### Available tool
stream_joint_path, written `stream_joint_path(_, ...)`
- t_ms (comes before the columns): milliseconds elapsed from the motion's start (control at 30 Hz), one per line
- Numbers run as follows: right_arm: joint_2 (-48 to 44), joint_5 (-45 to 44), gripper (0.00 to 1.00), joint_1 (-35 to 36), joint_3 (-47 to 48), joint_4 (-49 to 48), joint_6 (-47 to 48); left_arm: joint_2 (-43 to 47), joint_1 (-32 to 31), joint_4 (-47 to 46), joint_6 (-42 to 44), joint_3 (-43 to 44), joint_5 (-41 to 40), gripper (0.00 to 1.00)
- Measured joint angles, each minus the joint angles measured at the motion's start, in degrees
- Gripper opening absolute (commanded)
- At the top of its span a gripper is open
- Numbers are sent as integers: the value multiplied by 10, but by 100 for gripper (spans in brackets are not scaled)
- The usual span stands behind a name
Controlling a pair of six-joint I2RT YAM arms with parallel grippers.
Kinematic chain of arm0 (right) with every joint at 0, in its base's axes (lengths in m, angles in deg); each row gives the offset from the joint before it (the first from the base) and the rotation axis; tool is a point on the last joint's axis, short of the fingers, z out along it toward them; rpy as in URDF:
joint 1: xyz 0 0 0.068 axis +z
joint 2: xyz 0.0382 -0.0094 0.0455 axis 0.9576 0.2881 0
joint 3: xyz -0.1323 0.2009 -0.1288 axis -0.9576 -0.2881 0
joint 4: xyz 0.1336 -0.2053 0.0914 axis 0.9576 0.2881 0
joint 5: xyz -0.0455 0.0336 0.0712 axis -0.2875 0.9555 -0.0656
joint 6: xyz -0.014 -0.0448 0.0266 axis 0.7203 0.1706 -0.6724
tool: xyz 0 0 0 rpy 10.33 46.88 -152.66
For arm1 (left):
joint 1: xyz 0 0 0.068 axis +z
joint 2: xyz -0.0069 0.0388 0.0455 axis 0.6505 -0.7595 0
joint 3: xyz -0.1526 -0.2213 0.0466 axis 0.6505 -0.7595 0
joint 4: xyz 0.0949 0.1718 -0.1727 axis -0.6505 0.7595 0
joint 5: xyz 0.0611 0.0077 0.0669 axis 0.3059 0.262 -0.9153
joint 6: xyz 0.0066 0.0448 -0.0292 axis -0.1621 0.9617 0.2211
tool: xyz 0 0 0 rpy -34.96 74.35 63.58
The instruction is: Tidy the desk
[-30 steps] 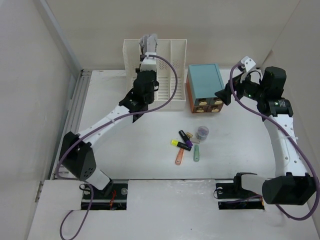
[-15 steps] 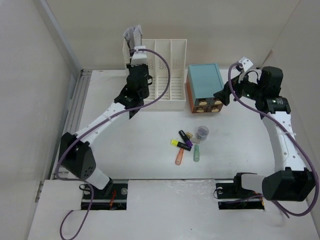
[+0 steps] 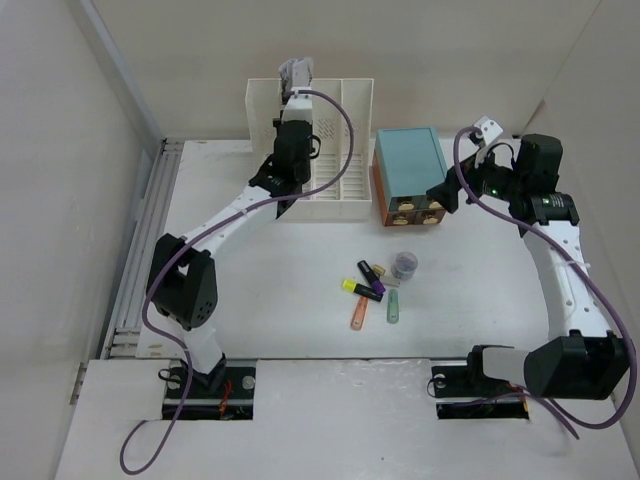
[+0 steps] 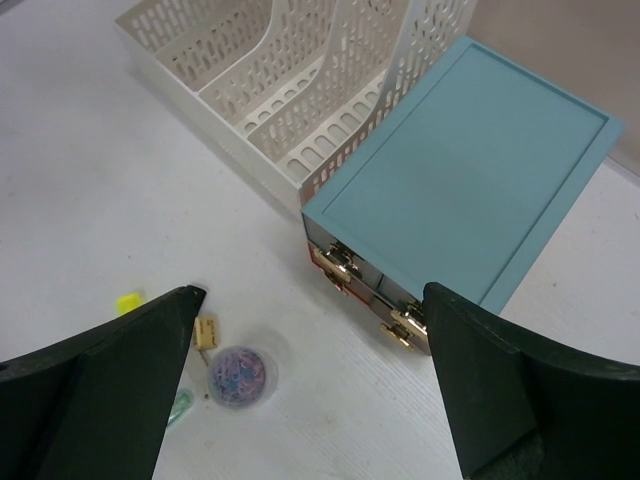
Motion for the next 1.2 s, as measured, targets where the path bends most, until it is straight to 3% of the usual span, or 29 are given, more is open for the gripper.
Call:
stream_joint_path(200, 3, 0, 100, 0, 0, 0, 1, -14, 25, -72, -4, -17, 7, 0)
stream_joint_path(467, 14, 1, 100, 0, 0, 0, 6, -48, 42, -264, -25, -156, 44, 0)
stream_joint_path(933, 31, 8, 100, 0, -2, 3, 18, -88, 45, -513, -24, -280, 86, 0)
stream_joint_path(1200, 50, 19, 100, 0, -2, 13, 27, -89, 38, -551, 10, -298, 86, 0)
